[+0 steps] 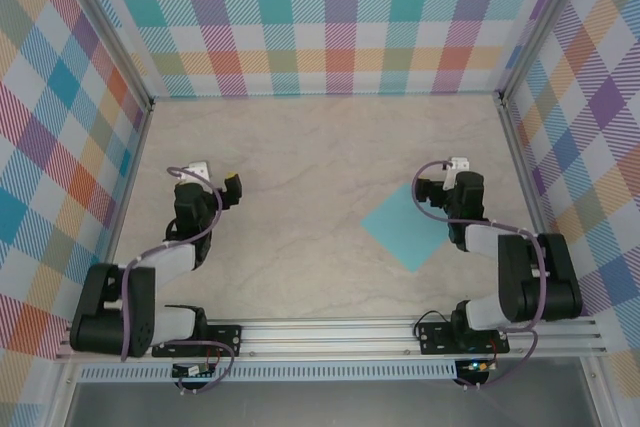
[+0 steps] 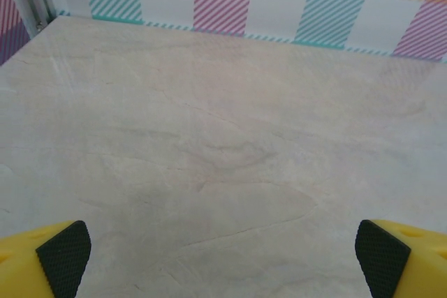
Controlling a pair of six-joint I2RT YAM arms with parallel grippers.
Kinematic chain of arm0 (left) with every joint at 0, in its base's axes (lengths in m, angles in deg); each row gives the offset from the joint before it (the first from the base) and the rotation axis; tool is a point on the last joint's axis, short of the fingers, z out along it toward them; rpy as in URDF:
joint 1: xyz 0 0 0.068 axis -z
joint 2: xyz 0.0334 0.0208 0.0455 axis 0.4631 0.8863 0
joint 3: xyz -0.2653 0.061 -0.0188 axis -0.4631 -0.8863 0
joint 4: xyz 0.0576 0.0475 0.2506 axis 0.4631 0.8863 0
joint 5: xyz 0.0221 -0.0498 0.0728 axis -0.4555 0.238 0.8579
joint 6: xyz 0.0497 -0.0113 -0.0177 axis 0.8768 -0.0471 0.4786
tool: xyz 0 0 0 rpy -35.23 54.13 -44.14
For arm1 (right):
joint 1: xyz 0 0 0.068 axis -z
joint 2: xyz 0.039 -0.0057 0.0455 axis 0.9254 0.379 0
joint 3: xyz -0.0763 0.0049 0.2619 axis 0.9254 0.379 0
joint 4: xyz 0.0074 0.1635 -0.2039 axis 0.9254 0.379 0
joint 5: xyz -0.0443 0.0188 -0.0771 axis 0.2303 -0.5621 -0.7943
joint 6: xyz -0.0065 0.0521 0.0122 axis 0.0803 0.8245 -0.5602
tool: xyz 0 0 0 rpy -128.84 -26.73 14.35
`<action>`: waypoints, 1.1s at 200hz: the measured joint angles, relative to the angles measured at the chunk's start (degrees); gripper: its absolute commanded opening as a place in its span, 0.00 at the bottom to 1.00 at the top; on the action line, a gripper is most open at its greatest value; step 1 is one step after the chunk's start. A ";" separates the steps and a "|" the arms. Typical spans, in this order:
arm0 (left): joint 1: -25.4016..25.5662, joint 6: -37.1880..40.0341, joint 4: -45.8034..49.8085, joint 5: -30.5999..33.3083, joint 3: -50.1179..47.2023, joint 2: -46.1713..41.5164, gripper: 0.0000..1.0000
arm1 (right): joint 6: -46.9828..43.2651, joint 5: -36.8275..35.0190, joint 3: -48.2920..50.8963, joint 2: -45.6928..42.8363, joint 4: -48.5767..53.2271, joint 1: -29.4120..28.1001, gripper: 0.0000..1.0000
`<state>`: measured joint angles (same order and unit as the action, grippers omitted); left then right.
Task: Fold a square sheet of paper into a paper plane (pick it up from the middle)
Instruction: Rotate the square sheet of paper at the center of the table.
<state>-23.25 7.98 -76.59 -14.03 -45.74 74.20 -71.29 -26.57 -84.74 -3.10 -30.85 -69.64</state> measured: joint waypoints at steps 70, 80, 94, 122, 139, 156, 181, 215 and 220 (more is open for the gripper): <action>-0.37 -16.26 38.25 1.36 8.50 -33.99 1.00 | 22.64 22.82 -26.23 -5.77 43.39 -2.89 1.00; -0.37 -21.14 44.11 1.88 10.36 -37.59 1.00 | 24.46 24.55 -25.29 -3.96 46.56 -5.05 0.99; -0.39 -26.14 49.96 1.62 10.97 -42.49 1.00 | 26.77 25.44 -23.71 -1.49 50.73 -7.74 0.99; -0.42 -31.50 58.10 -4.28 10.45 -47.04 1.00 | 29.77 24.63 -22.64 0.79 55.87 -9.42 0.98; -0.42 -32.92 61.66 -7.76 10.49 -45.77 1.00 | 30.51 24.06 -22.82 2.08 56.24 -9.75 0.98; -0.42 -33.24 66.82 -11.17 11.78 -41.64 1.00 | 31.17 22.99 -23.85 4.98 56.85 -10.21 0.96; -0.42 -32.02 72.94 -15.89 17.11 -32.89 1.00 | 31.58 21.77 -26.91 10.36 57.57 -11.34 0.96; -0.42 -27.54 77.33 -20.90 22.16 -25.64 1.00 | 31.45 20.28 -32.98 18.40 58.10 -13.62 0.95; -0.42 -26.77 77.92 -21.59 22.40 -25.09 1.00 | 31.41 20.09 -33.90 19.50 58.31 -13.92 0.95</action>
<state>-23.66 -18.80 1.33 -35.63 -23.34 49.10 -39.88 -6.49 -118.64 16.39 27.46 -83.56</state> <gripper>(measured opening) 0.999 0.957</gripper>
